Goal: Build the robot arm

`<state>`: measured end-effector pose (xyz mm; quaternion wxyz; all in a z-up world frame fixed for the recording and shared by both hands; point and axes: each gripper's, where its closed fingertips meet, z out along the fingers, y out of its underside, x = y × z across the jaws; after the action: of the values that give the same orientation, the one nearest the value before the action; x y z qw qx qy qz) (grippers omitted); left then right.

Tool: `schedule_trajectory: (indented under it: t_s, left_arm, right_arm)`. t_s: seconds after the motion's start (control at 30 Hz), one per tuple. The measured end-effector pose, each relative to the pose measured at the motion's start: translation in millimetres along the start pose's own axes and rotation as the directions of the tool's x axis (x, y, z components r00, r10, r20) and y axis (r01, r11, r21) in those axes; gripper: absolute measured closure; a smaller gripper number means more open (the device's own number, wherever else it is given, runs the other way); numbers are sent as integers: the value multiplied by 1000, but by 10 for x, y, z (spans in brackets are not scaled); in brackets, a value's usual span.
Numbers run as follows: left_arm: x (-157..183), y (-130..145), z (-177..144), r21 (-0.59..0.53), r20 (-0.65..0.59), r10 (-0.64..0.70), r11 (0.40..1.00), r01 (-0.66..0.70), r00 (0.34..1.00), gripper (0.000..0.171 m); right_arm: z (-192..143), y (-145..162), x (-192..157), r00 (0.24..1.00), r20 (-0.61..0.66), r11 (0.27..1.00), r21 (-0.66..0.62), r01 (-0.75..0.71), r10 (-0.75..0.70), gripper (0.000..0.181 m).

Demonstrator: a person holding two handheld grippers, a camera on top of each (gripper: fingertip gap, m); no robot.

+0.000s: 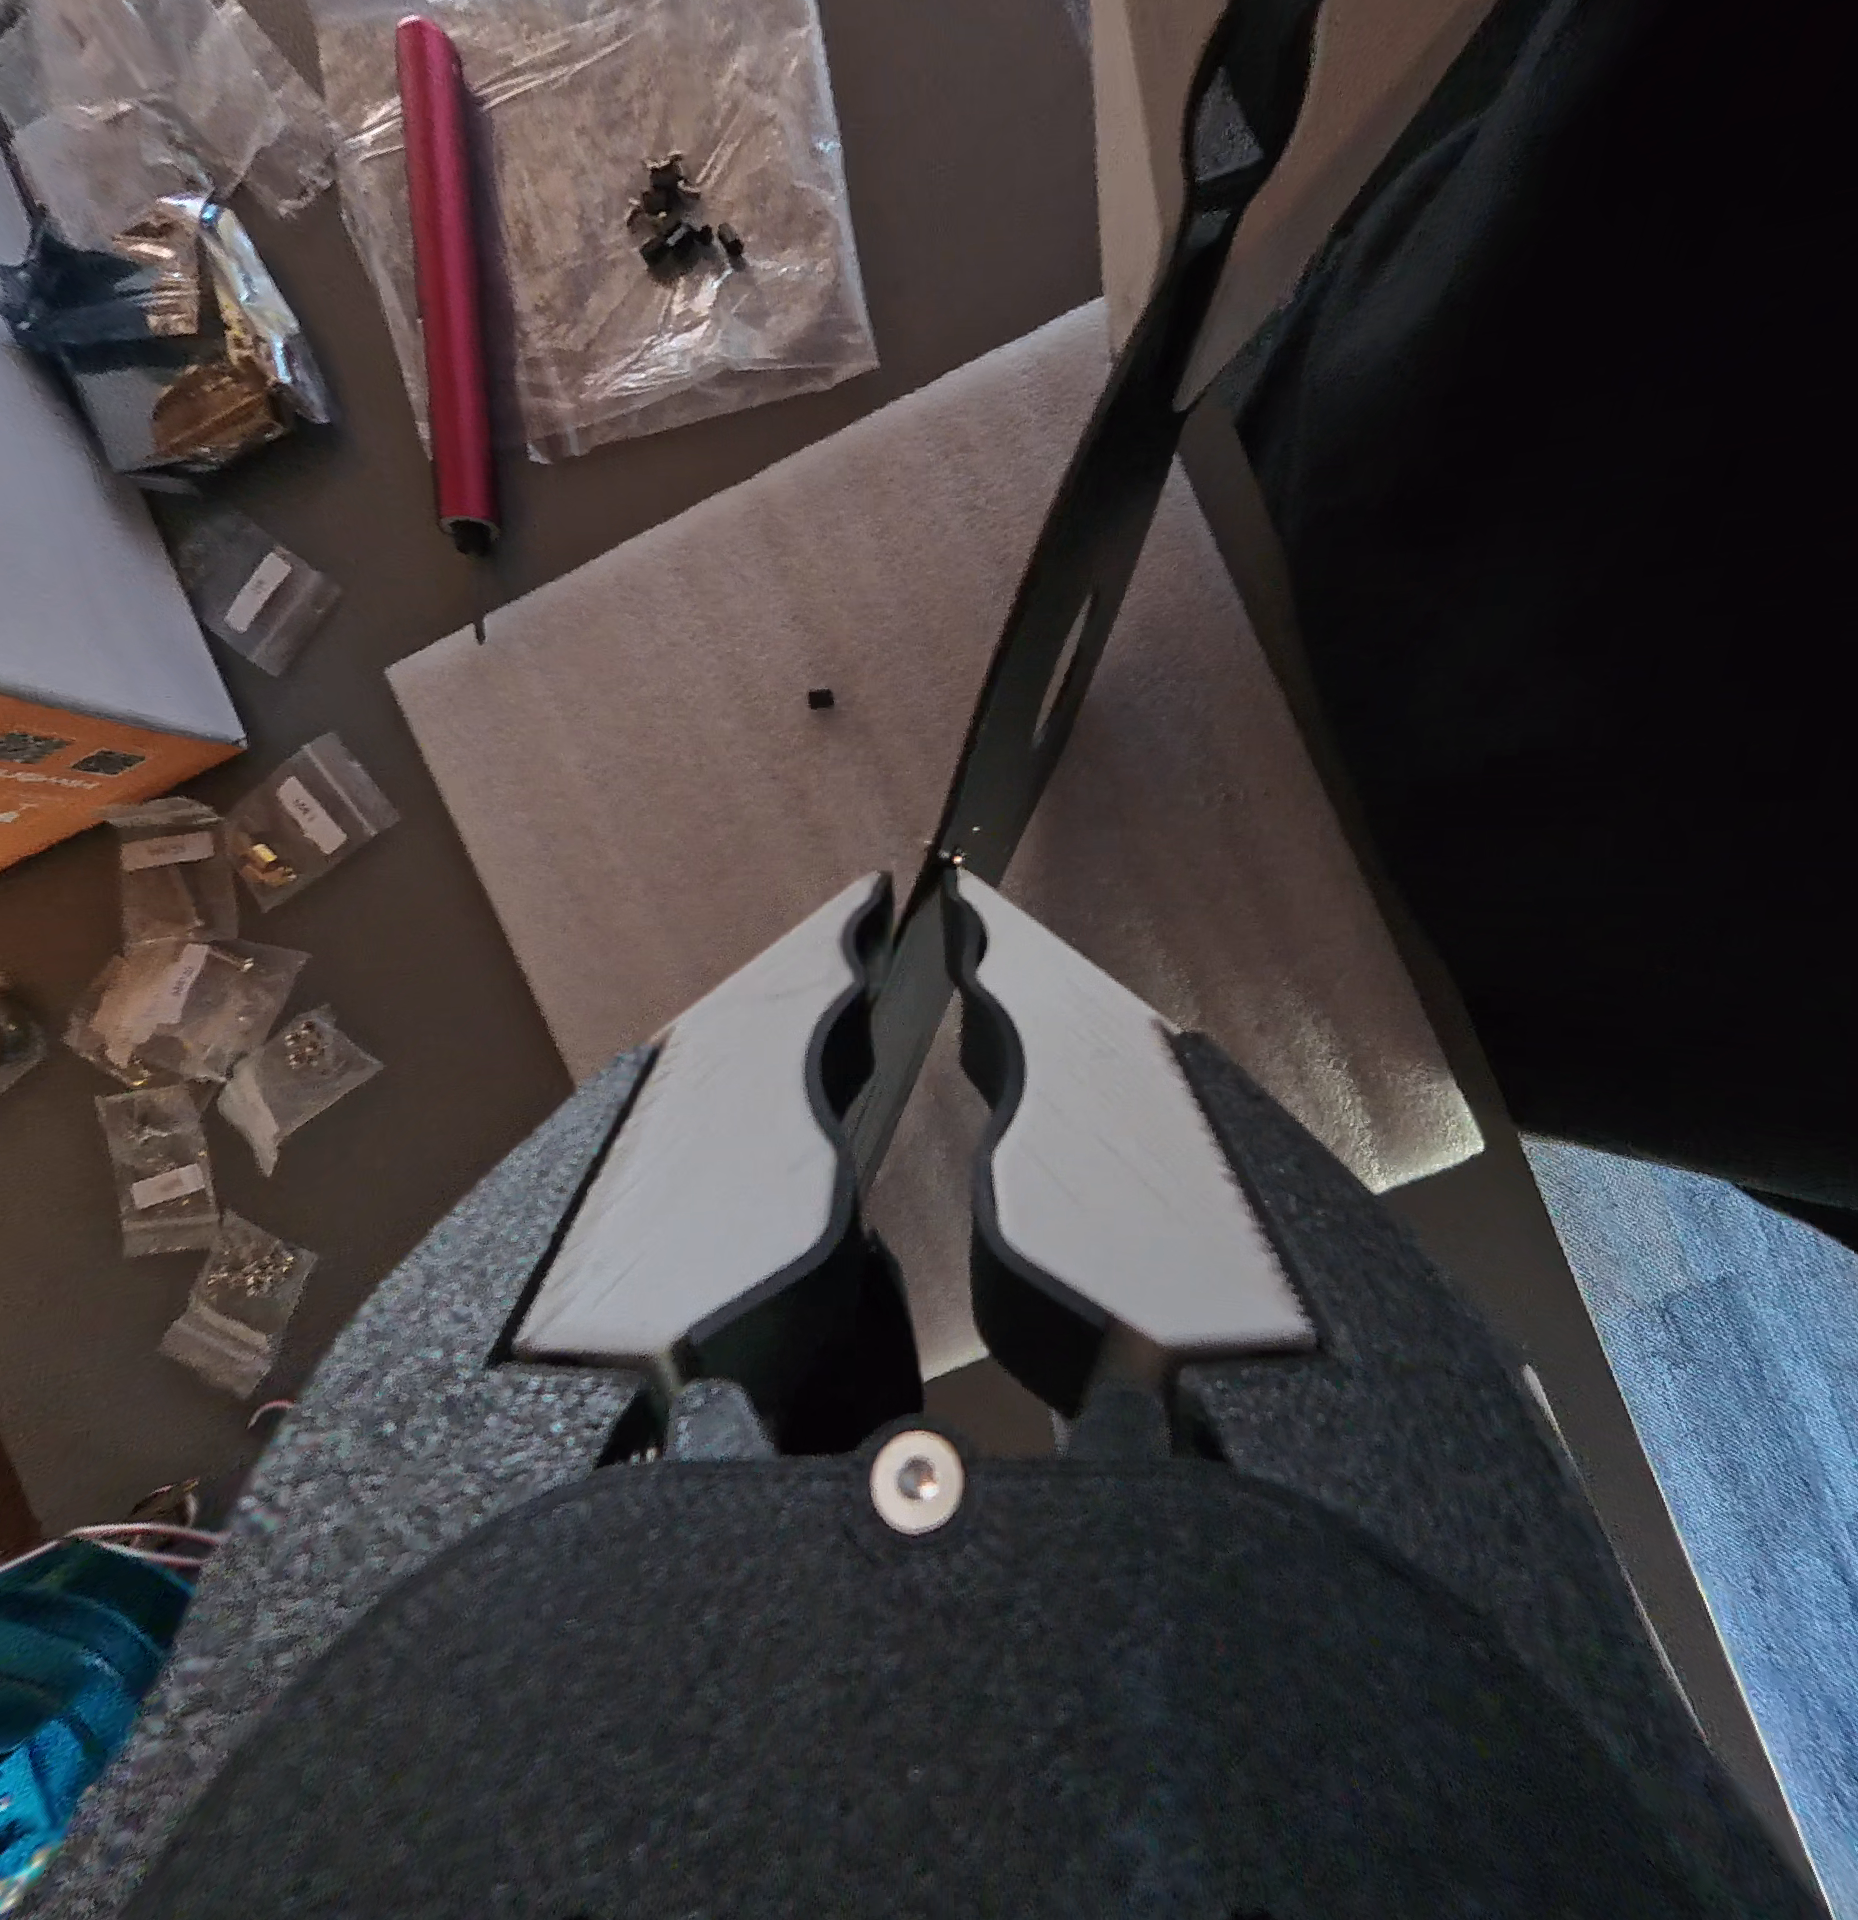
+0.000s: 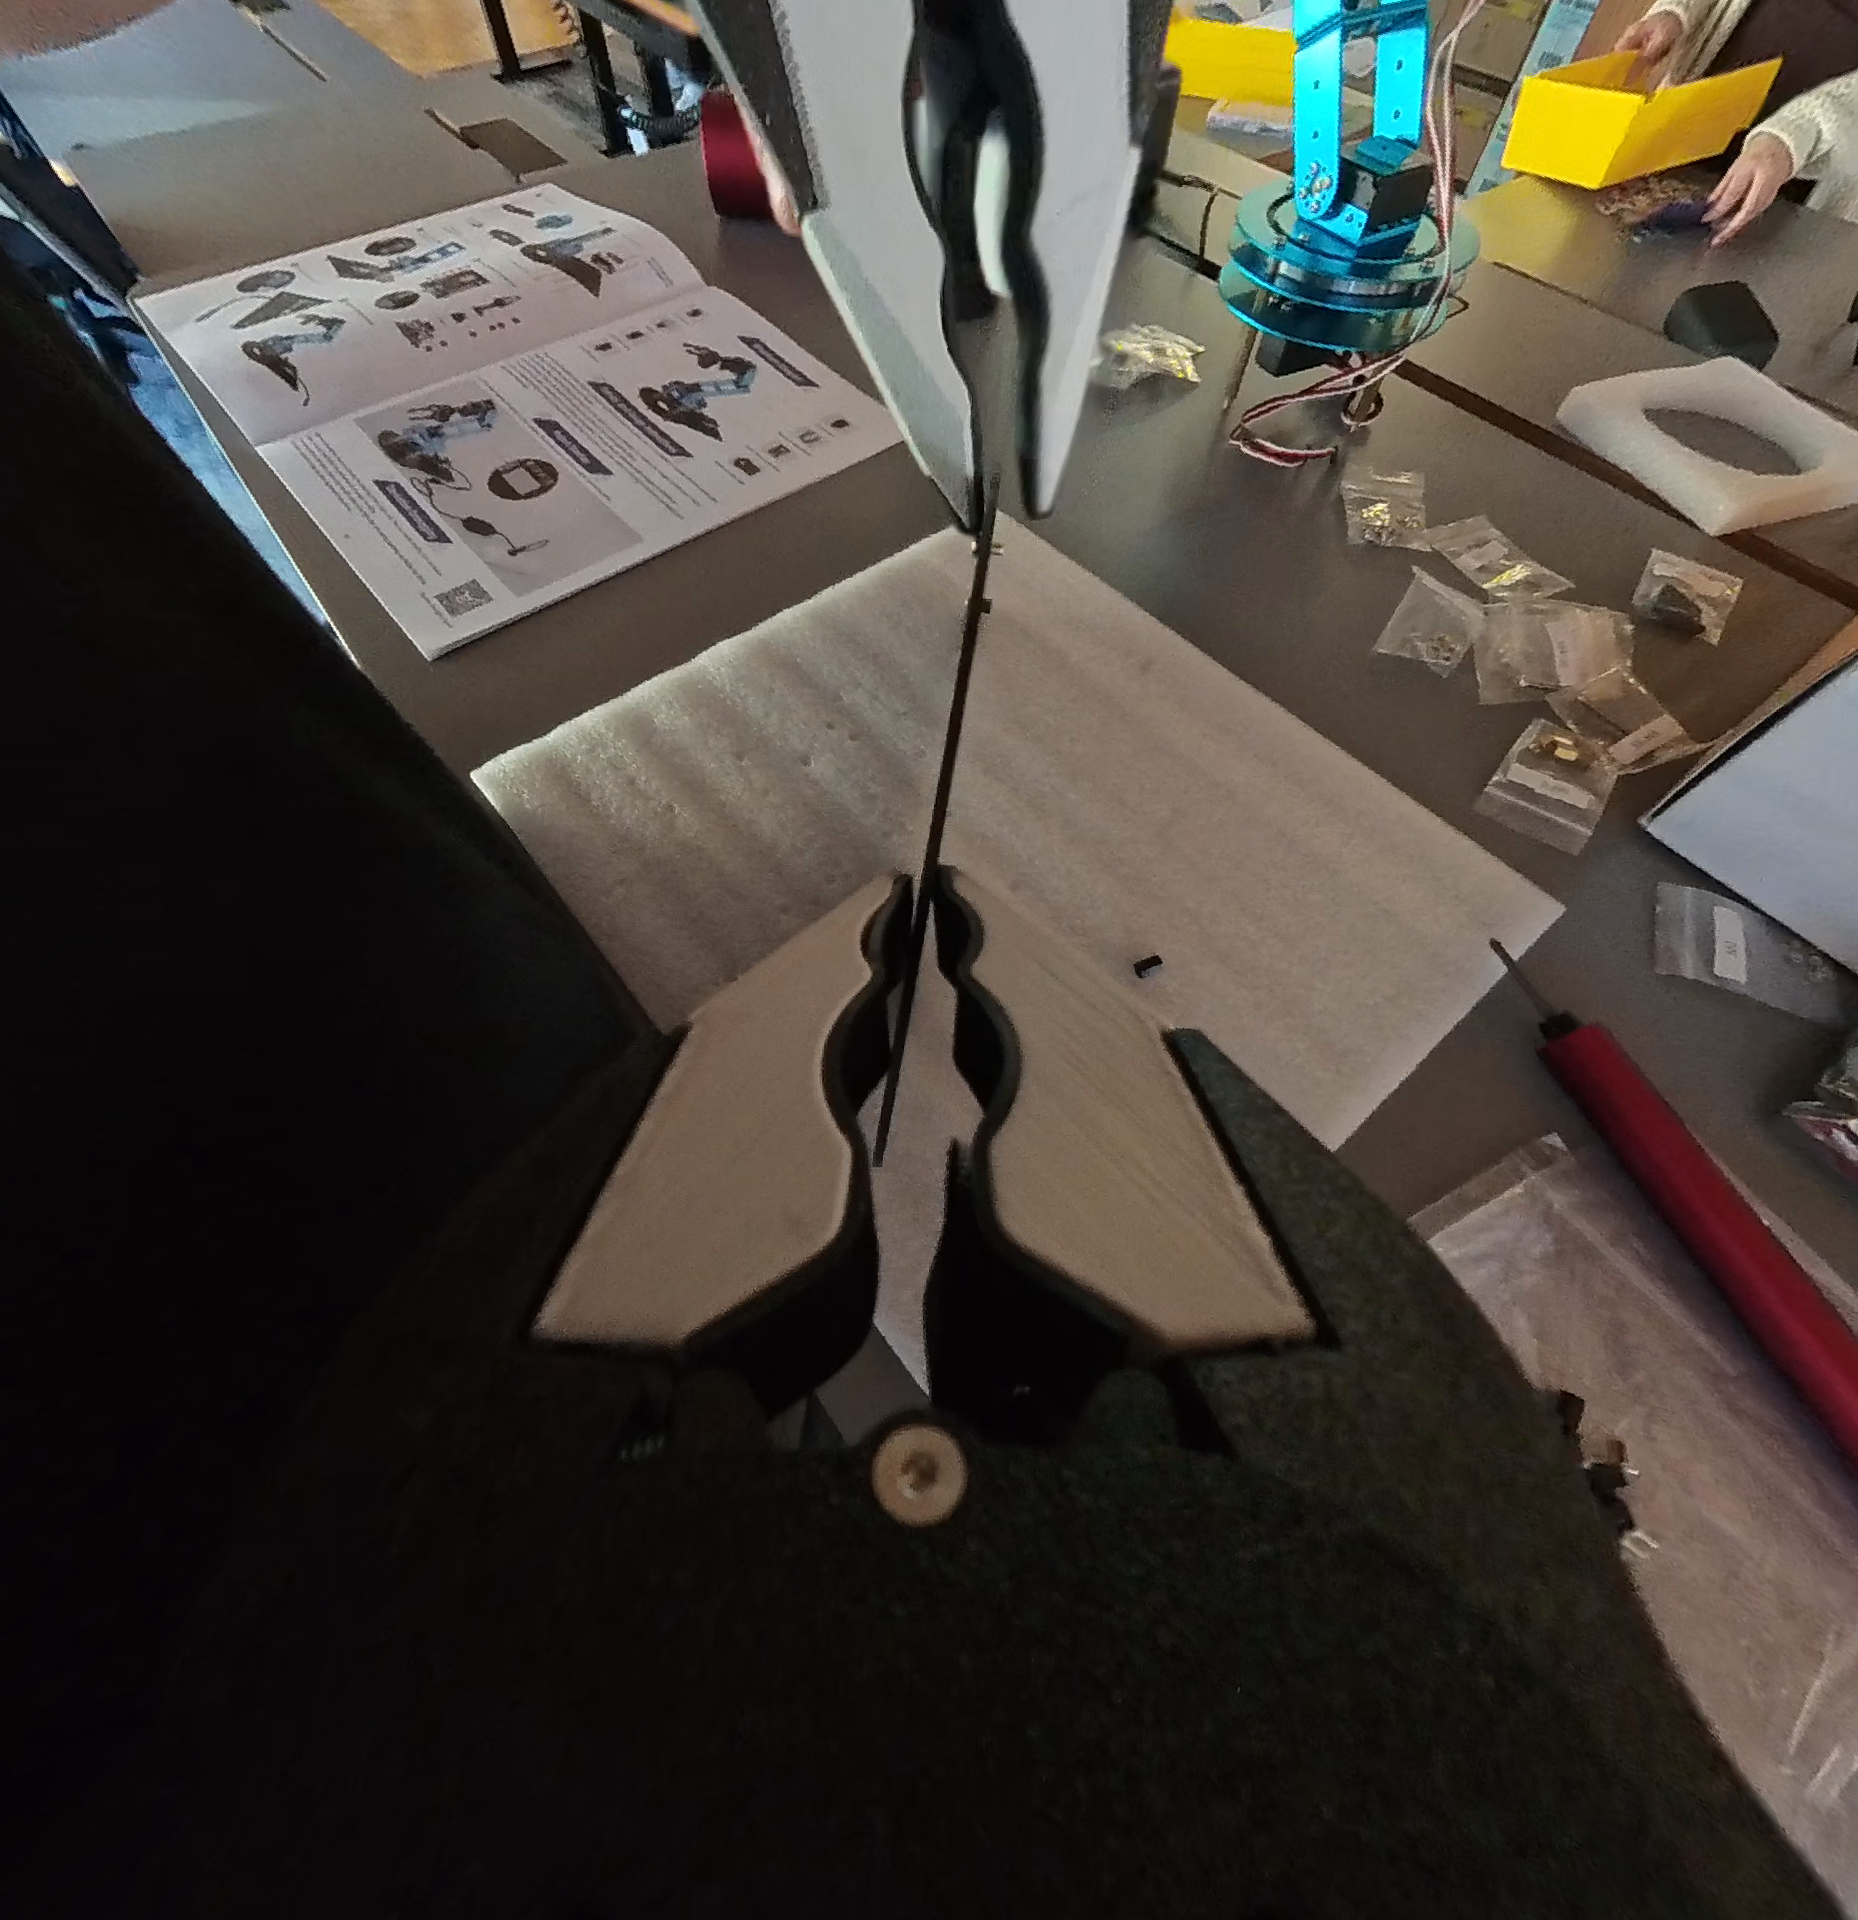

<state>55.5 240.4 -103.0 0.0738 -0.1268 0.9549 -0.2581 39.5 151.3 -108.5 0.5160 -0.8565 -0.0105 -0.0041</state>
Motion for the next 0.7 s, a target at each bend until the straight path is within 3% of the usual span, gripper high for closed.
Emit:
schedule_trajectory:
  t_s: [0.13,0.27,0.4,0.7]
  left_arm:
    - [43,1,-4,22,1,-24,999,24,1000,162]
    - [117,78,49,-31,-37,-55,998,54,998,141]
    - [85,66,94,-35,-7,-26,999,26,1000,158]
    - [103,18,92,0,-53,-121,993,121,991,159]
  right_arm:
    - [2,0,-19,1000,8,1000,-12,14,-13,178]
    - [4,-3,-30,1000,17,1000,-12,13,-13,178]
    - [5,-4,-57,999,41,1000,-16,8,-8,178]
    - [5,0,-59,999,50,1000,-17,10,-9,177]
